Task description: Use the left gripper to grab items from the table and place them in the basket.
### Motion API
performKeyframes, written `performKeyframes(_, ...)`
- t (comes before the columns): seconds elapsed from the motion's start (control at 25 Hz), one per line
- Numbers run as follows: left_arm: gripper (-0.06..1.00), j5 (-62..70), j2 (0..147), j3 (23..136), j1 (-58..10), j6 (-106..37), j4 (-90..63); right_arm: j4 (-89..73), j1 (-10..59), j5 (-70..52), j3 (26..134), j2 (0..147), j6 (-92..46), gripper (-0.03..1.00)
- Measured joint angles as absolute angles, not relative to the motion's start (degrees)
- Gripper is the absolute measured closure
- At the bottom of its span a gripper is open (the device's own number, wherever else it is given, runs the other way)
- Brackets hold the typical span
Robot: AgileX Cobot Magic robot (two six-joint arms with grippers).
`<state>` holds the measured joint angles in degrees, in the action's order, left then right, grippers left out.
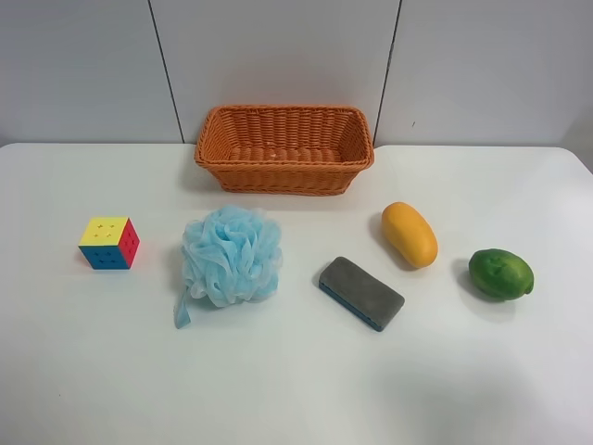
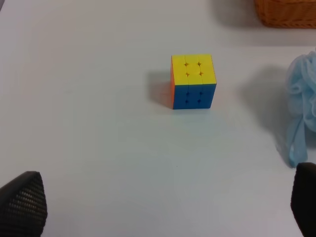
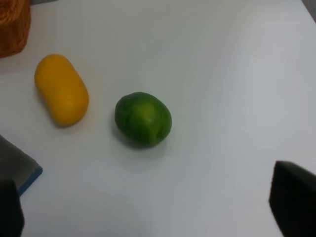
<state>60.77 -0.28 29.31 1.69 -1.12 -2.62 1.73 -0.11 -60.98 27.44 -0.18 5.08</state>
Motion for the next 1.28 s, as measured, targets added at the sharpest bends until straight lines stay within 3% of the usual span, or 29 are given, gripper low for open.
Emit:
performKeyframes(0.44,-0.05,61.5,3.2,31.4,1.7,-1.1,-3.2,1.7,-0.1,-61.0,27.4,-0.2,5.1,-0.02)
performKeyframes(0.96,-0.05,69.2,48.3,57.4,1.4,-1.2,-3.7,1.7,-0.1,-61.0,27.4,-0.2,5.1,-0.02)
performKeyframes(1.28,-0.05,66.8,69.1,65.5,-11.1,1.5,-2.3,1.7,-0.1,-61.0,27.4,-0.2,5.1,-0.02)
